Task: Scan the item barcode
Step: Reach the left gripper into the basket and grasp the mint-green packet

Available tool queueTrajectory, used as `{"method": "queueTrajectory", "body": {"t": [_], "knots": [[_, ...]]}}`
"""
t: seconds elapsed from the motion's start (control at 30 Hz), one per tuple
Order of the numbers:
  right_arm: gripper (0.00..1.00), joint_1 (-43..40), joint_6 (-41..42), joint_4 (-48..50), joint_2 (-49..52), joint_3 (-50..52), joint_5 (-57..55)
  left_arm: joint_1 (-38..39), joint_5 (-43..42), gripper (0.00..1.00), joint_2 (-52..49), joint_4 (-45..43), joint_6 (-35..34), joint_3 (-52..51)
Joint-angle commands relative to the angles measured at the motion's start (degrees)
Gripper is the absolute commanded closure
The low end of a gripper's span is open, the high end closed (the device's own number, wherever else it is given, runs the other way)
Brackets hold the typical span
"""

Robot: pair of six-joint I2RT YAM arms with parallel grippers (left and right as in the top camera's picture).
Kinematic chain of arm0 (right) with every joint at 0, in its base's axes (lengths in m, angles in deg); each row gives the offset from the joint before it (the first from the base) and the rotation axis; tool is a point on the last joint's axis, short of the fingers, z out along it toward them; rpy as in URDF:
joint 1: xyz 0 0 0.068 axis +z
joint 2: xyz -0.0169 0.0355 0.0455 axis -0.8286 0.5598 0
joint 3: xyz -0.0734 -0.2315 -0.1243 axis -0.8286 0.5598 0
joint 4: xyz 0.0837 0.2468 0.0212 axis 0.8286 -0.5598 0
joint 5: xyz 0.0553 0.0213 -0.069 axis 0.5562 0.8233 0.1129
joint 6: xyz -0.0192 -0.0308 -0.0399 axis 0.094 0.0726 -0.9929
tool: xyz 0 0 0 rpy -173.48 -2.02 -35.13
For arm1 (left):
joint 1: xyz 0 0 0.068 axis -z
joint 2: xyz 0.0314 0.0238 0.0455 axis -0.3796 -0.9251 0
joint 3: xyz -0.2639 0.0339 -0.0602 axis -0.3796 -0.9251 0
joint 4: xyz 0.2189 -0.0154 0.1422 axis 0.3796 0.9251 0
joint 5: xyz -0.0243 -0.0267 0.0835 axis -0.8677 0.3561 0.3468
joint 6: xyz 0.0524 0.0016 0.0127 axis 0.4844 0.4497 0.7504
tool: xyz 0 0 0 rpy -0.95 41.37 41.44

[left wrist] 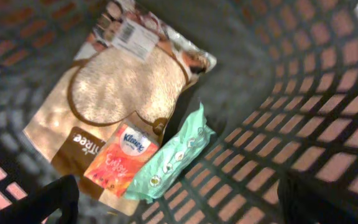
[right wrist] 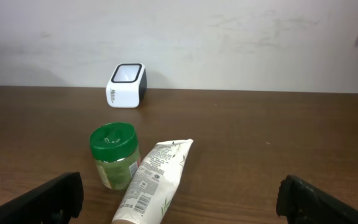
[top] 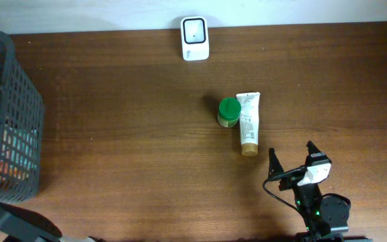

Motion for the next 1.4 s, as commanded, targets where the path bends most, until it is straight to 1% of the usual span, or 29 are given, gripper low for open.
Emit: {"method": "queueTrajectory", "body": {"t": [0.0, 0.1, 0.13, 0.2, 0.3, 0.33, 0.43, 0.53, 0.6, 0.8, 0.93, 1.0, 1.07, 1.1, 1.2, 1.23, 1.3, 1.33, 1.37], "knots": [[0.02, 0.4, 0.2, 0.0, -0.3, 0.5, -0.3, 0.1, -1.9, 0.00, -1.2, -1.5, 7.0, -0.9], [0.02, 0.4, 0.2, 0.0, -0.3, 0.5, -0.3, 0.1, -2.4, 0.01, -2.7, -1.6, 10.1, -0.9], [0.02, 0.4, 0.2, 0.0, -0.3, 0.5, -0.3, 0.1, -2.4, 0.01, -4.8, -1.5, 13.4, -0.9], [0.02, 0.4, 0.2, 0.0, -0.3, 0.5, -0.3, 0.1, -2.5, 0.00, -6.3, -1.5, 15.2, -0.9], [0.02, 0.4, 0.2, 0.0, -0.3, 0.5, -0.3, 0.1, -3.9, 0.14, -9.1, -1.5, 17.8, -0.9], [0.02, 0.4, 0.2, 0.0, -0.3, 0.5, -0.3, 0.1, -3.9, 0.22, -10.2, -1.5, 17.8, -0.9], [0.02, 0.4, 0.2, 0.0, -0.3, 0.5, -0.3, 0.2, -3.9, 0.34, -12.0, -1.5, 17.8, -0.9], [0.02, 0.4, 0.2, 0.0, -0.3, 0.5, -0.3, 1.0, -4.5, 0.37, -13.5, -1.6, 19.6, -0.9], [0.02, 0.4, 0.2, 0.0, -0.3, 0.5, -0.3, 2.1, -5.4, 0.37, -14.6, -1.7, 20.8, -0.9], [0.01, 0.4, 0.2, 0.0, -0.3, 0.5, -0.3, 3.6, -5.2, 0.34, -18.0, -2.1, 20.8, -0.9], [0.02, 0.4, 0.2, 0.0, -0.3, 0.5, -0.3, 3.6, -5.2, 0.33, -20.2, -2.1, 20.8, -0.9], [0.02, 0.4, 0.2, 0.0, -0.3, 0.5, -0.3, 3.6, -5.2, 0.37, -21.2, -2.2, 20.8, -1.0], [0.02, 0.4, 0.2, 0.0, -0.3, 0.5, -0.3, 3.6, -5.2, 0.45, -21.2, -2.4, 20.8, -1.0], [0.02, 0.4, 0.2, 0.0, -0.3, 0.5, -0.3, 3.6, -5.2, 0.52, -21.2, -2.6, 20.8, -1.0], [0.02, 0.4, 0.2, 0.0, -0.3, 0.5, -0.3, 3.6, -5.2, 0.67, -21.2, -2.6, 20.8, -1.0], [0.02, 0.4, 0.2, 0.0, -0.3, 0.5, -0.3, 3.6, -5.2, 0.73, -21.2, -2.7, 20.8, -1.0], [0.02, 0.4, 0.2, 0.0, -0.3, 0.5, -0.3, 3.6, -5.3, 0.89, -21.2, -2.6, 20.8, -0.5], [0.02, 0.4, 0.2, 0.0, -0.3, 0.5, -0.3, 3.6, -5.3, 0.92, -21.2, -2.3, 20.8, -0.1], [0.02, 0.4, 0.2, 0.0, -0.3, 0.5, -0.3, 3.6, -5.3, 0.98, -21.1, -1.9, 20.8, 0.4]]}}
